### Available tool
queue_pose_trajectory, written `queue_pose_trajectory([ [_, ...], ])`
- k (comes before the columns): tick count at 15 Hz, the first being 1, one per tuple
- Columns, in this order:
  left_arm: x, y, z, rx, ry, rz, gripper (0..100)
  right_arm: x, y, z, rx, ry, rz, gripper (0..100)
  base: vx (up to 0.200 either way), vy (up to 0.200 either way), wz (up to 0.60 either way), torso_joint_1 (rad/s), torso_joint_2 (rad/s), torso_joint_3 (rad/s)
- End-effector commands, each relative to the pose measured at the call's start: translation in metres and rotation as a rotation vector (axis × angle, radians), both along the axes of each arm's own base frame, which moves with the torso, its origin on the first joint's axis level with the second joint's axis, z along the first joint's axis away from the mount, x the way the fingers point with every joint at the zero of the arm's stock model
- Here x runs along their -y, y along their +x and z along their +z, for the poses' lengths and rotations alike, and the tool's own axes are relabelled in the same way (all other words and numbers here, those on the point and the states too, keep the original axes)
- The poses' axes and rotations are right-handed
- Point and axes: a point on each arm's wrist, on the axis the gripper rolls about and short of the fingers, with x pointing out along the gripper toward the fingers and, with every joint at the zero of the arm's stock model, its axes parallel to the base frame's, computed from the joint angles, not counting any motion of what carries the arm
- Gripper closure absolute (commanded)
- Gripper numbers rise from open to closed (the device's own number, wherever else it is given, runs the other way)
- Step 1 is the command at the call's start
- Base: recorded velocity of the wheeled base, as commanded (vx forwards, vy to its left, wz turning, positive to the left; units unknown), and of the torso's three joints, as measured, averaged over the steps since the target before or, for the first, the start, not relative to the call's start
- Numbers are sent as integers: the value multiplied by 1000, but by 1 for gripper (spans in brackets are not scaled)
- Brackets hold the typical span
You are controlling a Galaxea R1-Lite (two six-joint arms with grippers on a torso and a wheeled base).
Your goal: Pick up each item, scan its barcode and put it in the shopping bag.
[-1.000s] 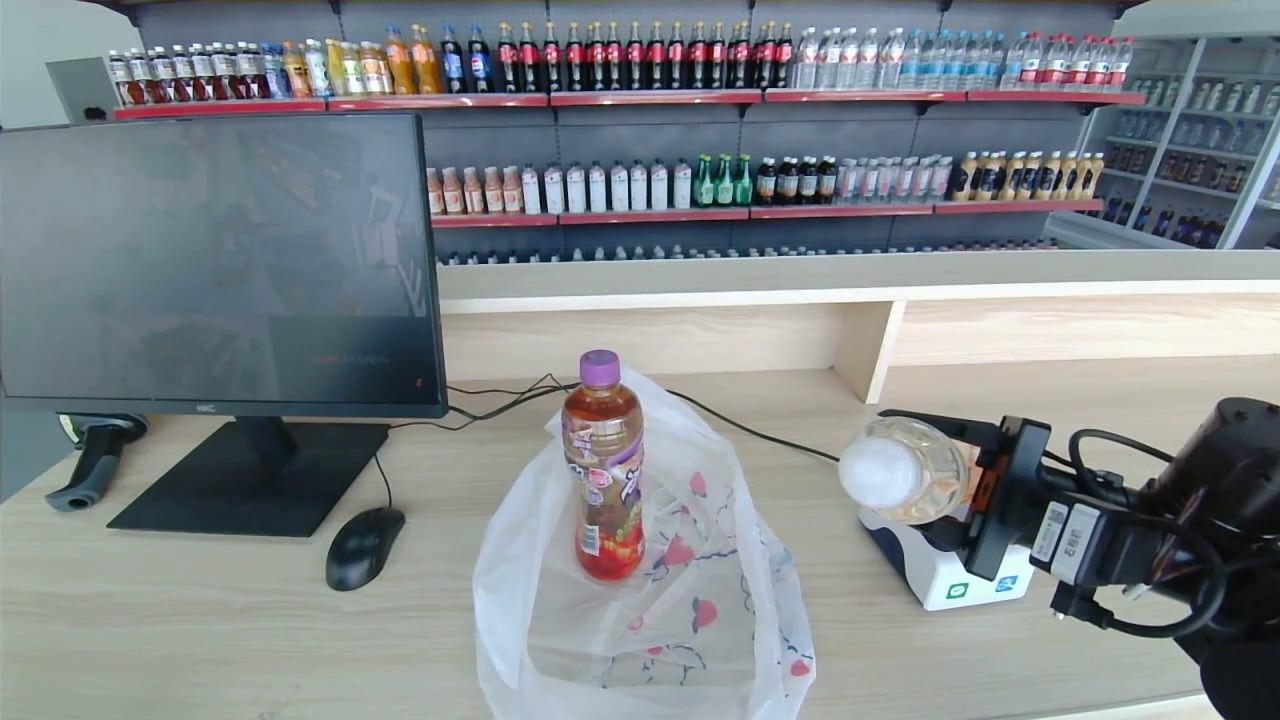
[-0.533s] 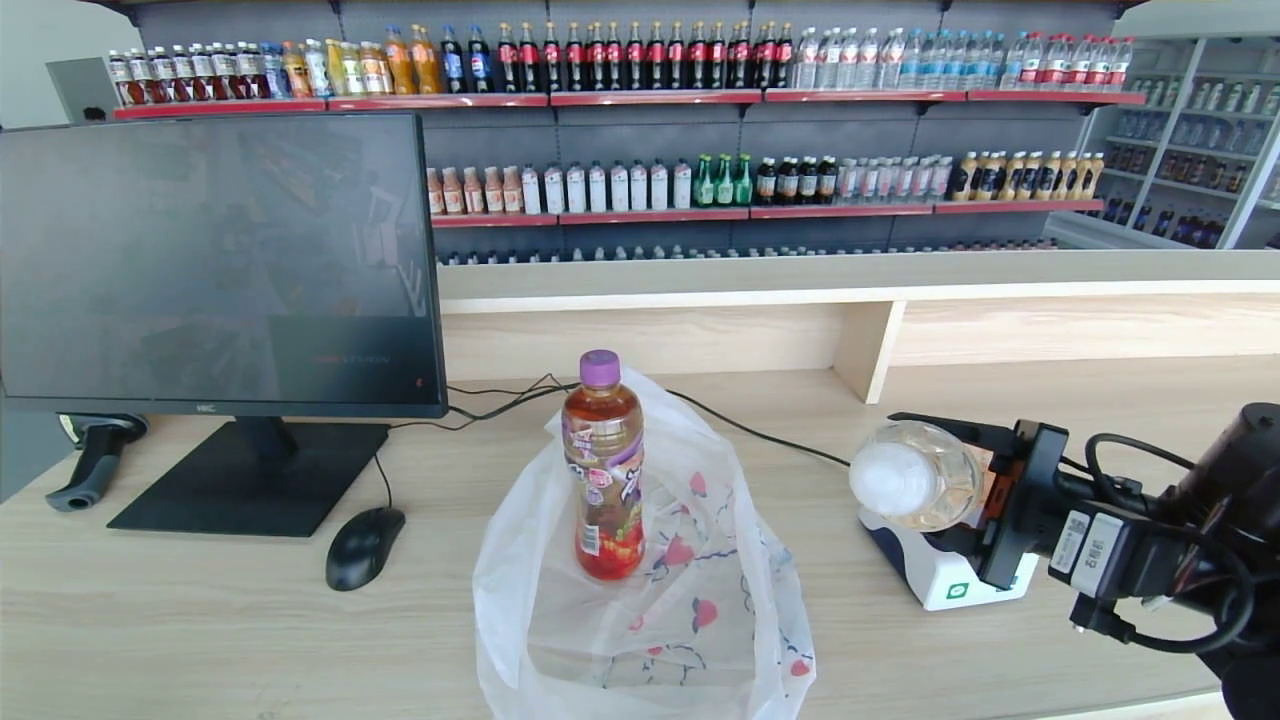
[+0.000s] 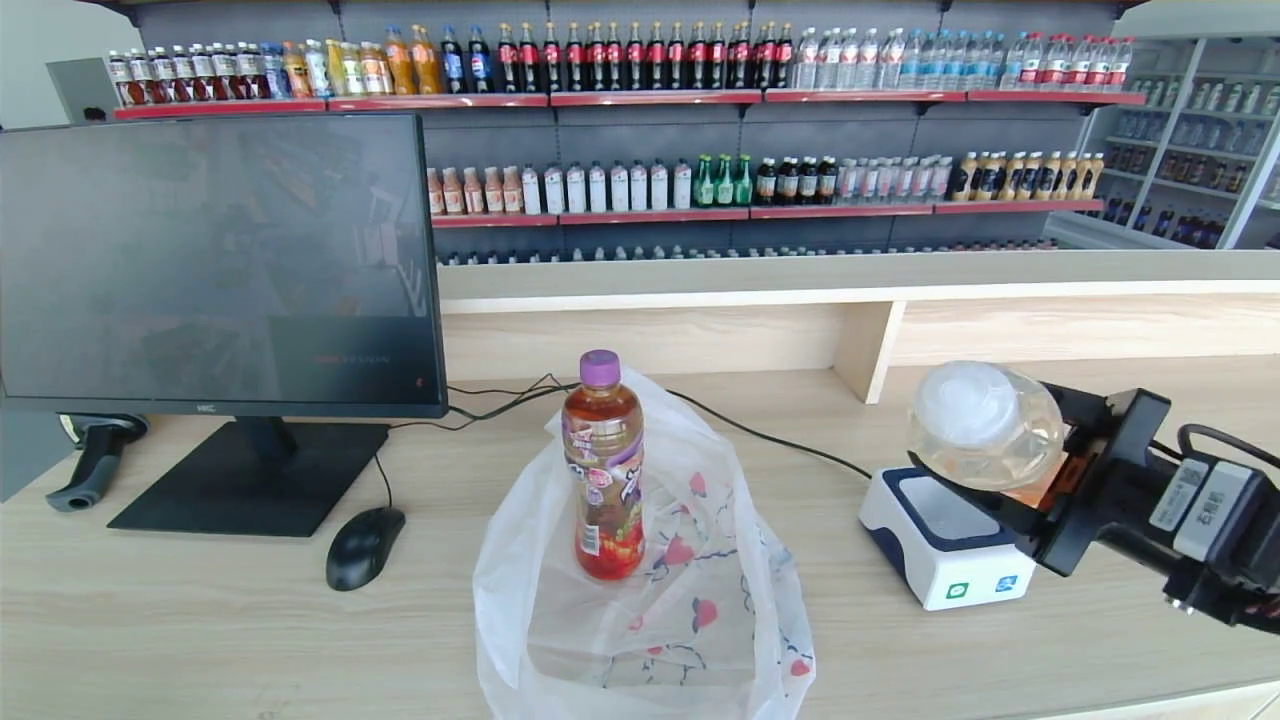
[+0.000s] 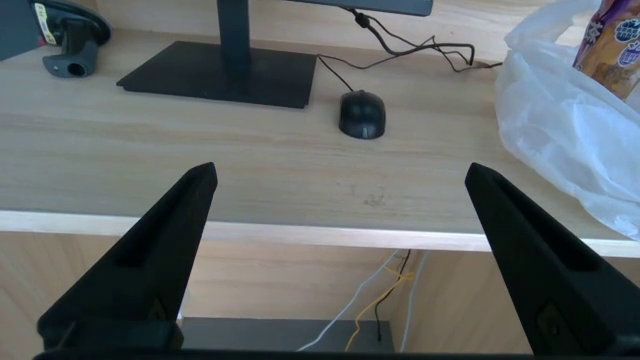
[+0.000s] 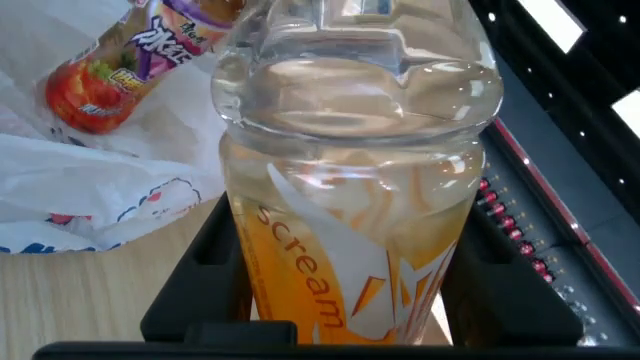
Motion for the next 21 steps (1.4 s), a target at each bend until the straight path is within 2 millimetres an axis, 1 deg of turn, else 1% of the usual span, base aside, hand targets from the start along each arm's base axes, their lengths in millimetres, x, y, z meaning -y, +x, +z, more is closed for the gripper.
queue_pose_trajectory([
  [1,0,0,0,0,0,0,0,-11,-19,22,36,112,-25,100,0,0,0,0,0,0],
  [4,0,0,0,-1,3,-1,0,-24,-21,37,-13,296,-105,100,0,0,0,0,0,0],
  [6,0,0,0,-1,7,-3,0,-31,-22,40,-89,449,-206,100,0,0,0,0,0,0],
  [8,0,0,0,-1,4,0,0,-40,-16,44,-159,601,-251,100,0,0,0,0,0,0],
  [9,0,0,0,-1,4,-1,0,-41,-13,43,-202,659,-255,100,0,0,0,0,0,0],
  [10,0,0,0,-1,6,-1,0,-42,-10,38,-263,713,-261,100,0,0,0,0,0,0],
  [11,0,0,0,-1,6,-1,0,-43,-7,31,-325,753,-258,100,0,0,0,0,0,0],
  [12,0,0,0,-1,6,-3,0,-45,-5,19,-414,791,-250,100,0,0,0,0,0,0],
  [14,0,0,0,-1,6,-3,0,-48,1,11,-498,843,-236,100,0,0,0,0,0,0],
  [18,0,0,0,-1,6,-3,0,-48,0,2,-532,833,-256,100,0,0,0,0,0,0],
  [21,0,0,0,-1,6,-1,0,-46,-2,-3,-551,823,-268,100,-200,0,0,10,7,-1],
])
